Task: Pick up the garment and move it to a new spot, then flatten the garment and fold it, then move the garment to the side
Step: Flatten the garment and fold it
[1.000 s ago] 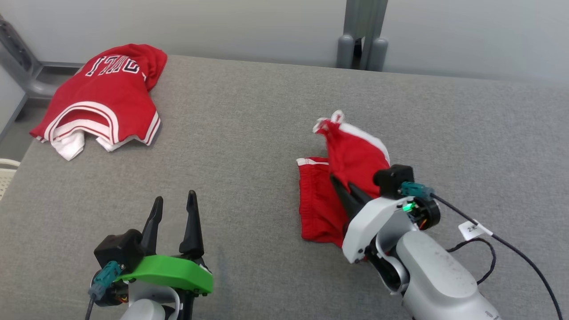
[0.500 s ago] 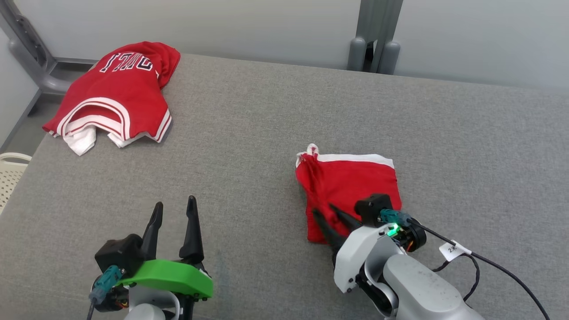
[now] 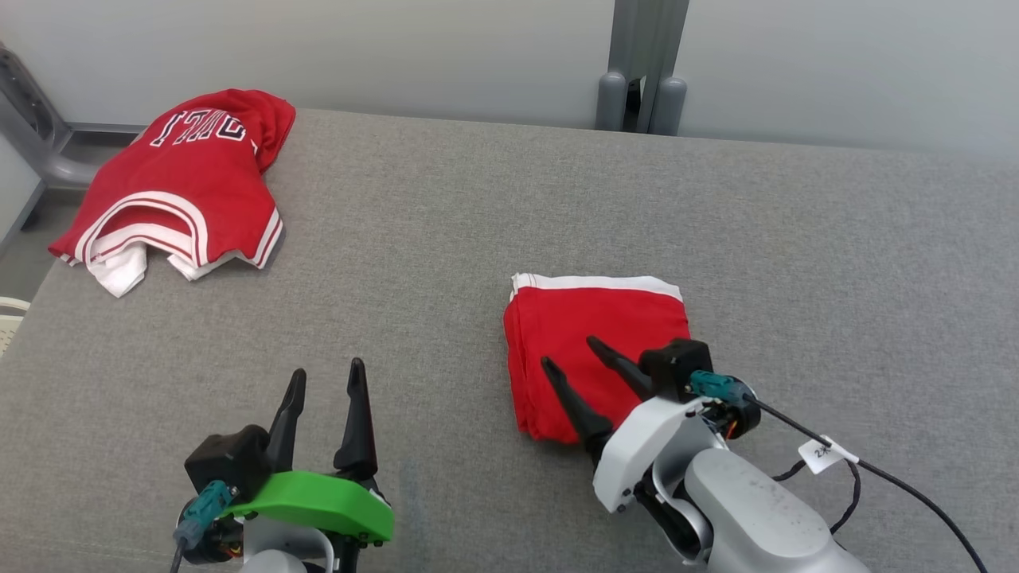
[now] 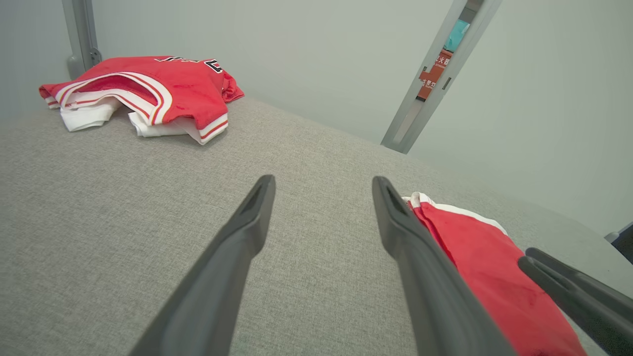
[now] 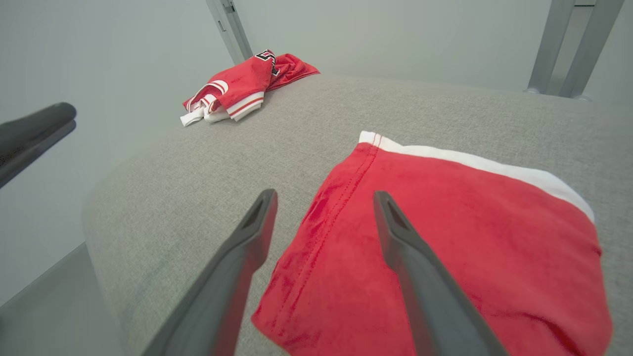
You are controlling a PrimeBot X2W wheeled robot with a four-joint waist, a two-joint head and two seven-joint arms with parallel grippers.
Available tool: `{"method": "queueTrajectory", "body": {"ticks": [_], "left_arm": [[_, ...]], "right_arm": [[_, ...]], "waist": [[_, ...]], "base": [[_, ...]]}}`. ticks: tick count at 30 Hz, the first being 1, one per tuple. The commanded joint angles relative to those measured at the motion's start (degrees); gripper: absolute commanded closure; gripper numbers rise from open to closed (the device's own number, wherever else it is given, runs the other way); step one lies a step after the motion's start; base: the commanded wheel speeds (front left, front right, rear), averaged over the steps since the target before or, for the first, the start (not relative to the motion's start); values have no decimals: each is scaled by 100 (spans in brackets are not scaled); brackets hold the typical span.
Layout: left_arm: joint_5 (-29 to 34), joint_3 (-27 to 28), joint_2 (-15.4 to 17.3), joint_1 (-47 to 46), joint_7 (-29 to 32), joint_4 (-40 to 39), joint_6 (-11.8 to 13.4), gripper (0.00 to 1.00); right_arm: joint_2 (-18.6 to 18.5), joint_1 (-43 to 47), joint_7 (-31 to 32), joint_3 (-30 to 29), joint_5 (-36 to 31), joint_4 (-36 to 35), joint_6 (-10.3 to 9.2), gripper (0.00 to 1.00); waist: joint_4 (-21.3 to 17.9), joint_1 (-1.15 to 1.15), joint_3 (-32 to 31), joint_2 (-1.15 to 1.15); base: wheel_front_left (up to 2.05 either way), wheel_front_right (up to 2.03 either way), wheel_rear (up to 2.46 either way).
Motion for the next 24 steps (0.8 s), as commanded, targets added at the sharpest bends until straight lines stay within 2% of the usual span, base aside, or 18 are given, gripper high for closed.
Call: {"method": "queueTrajectory", "body": {"ticks": [1,6,12,18,24], "left_arm": [[-7,-4,-5,88,-13,0,-5,0],[4,-32,-34,86,-13,6,-14,0],[62,-16,-19,91,-13,-24,-71,0],[132,48,-60,107,-11,28,-140,0],[270,122,-128,94,-10,140,-260,0]], "right_arm": [[-19,78,-56,-130,-76,-33,-8,0],[-18,170,-116,-699,-420,-62,-8,0],[-19,435,-207,-1652,-946,-327,-8,0],[-17,950,-233,-2575,-1454,-958,-8,0],[-17,1515,-142,-3141,-1798,-1625,-8,0]], "waist": [[-16,0,-2,0],[-29,0,-16,0],[-88,0,-125,0],[-248,0,-283,0],[-392,0,-359,0]], "base": [[0,0,0],[0,0,0],[0,0,0],[0,0,0],[0,0,0]]}}
